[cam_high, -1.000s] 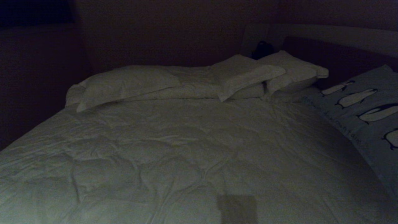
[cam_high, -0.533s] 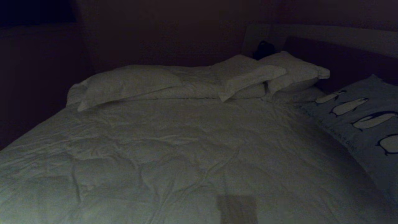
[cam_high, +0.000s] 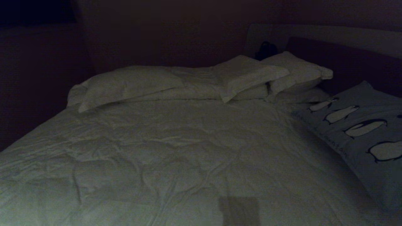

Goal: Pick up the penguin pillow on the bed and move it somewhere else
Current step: Place the pillow at the bedside

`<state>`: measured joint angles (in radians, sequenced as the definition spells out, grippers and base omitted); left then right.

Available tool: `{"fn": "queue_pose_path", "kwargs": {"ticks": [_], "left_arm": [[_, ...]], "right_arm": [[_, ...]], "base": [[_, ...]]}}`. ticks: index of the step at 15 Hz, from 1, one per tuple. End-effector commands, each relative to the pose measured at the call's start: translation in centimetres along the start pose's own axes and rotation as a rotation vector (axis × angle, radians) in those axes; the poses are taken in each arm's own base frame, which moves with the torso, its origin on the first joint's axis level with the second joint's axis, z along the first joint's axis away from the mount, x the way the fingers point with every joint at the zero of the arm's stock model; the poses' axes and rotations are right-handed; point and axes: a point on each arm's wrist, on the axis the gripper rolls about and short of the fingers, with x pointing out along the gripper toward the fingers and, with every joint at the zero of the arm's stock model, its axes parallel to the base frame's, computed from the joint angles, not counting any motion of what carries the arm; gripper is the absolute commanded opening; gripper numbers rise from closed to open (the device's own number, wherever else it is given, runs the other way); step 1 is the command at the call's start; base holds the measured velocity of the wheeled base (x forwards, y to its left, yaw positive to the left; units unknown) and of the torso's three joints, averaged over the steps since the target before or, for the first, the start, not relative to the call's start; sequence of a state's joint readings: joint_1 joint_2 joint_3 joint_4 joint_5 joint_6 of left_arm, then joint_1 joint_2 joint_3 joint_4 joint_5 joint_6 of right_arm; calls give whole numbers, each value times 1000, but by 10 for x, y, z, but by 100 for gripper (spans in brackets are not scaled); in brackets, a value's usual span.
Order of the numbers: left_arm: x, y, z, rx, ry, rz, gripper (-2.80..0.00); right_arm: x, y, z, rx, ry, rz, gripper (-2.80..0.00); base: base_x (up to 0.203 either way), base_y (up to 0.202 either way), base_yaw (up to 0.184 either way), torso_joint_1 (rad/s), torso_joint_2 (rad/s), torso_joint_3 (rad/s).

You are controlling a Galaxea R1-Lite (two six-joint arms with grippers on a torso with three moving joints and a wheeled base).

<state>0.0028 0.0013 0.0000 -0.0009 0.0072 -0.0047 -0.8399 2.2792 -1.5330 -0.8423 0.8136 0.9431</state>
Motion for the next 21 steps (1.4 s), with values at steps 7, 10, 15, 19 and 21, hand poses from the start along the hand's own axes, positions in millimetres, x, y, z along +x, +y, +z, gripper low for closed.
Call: {"fn": "queue_pose_path", "kwargs": {"ticks": [7, 10, 15, 19, 21], "left_arm": [[0, 0, 0, 0, 0, 1, -280], [0, 0, 0, 0, 0, 1, -280], [0, 0, 0, 0, 0, 1, -280], [0, 0, 0, 0, 0, 1, -280], [0, 0, 0, 0, 0, 1, -280]], "right_arm": [[38, 44, -31, -49, 47, -5, -280], [45, 70, -26, -112, -8, -141, -280], [46, 85, -4, -154, -98, -437, -280], [45, 77, -7, -260, -106, -577, -280], [50, 62, -13, -249, -79, -593, -280]], "base": [[0, 0, 0, 0, 0, 0], [0, 0, 0, 0, 0, 0], [0, 0, 0, 0, 0, 0], [0, 0, 0, 0, 0, 0], [0, 0, 0, 0, 0, 0]]}}
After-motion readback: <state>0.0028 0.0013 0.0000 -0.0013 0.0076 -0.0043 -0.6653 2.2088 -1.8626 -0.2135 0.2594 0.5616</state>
